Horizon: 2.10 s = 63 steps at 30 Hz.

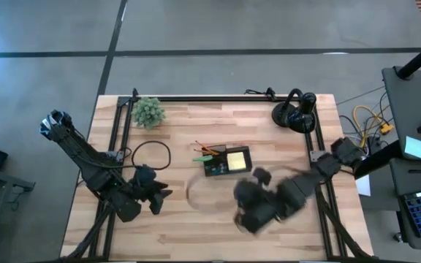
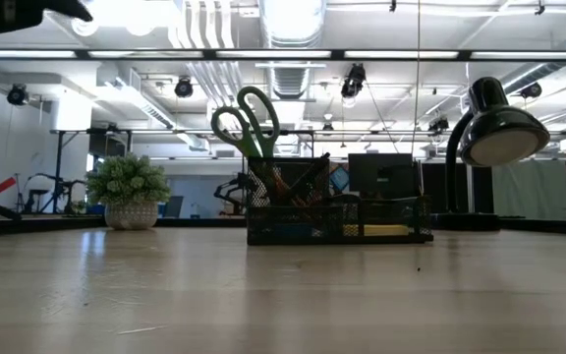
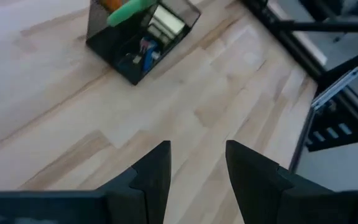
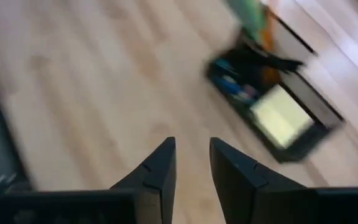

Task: Pick and place office supplies into organizer
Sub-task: Return to Home Position

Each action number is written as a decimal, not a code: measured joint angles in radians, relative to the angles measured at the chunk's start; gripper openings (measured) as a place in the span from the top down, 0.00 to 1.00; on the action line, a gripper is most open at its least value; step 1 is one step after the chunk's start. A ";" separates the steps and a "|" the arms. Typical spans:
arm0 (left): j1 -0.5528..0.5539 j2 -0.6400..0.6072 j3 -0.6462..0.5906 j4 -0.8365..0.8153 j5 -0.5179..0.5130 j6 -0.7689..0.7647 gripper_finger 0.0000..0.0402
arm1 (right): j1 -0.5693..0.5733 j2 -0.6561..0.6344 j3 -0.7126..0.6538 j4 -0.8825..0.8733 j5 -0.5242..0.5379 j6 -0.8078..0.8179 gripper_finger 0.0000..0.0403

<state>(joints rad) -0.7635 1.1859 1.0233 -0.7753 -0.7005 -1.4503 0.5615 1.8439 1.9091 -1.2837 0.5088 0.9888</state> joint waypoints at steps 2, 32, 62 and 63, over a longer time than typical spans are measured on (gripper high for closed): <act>0.000 0.004 0.007 0.029 -0.023 0.036 0.65 | 0.060 -0.003 -0.003 0.081 0.032 -0.077 0.78; 0.164 -0.303 -0.355 1.341 0.526 1.112 0.65 | 0.105 -0.376 -0.383 0.912 -0.262 -0.472 0.78; 0.355 -0.961 -0.846 1.226 0.601 1.287 0.65 | -0.416 -0.940 -1.285 1.689 -0.638 -0.646 0.87; 0.369 -0.950 -0.858 1.219 0.643 1.269 0.65 | -0.440 -0.925 -1.273 1.691 -0.653 -0.653 0.87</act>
<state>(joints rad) -0.3944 0.2355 0.1650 0.4433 -0.0575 -0.1812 0.1218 0.9185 0.6357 0.4074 -0.1440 0.3357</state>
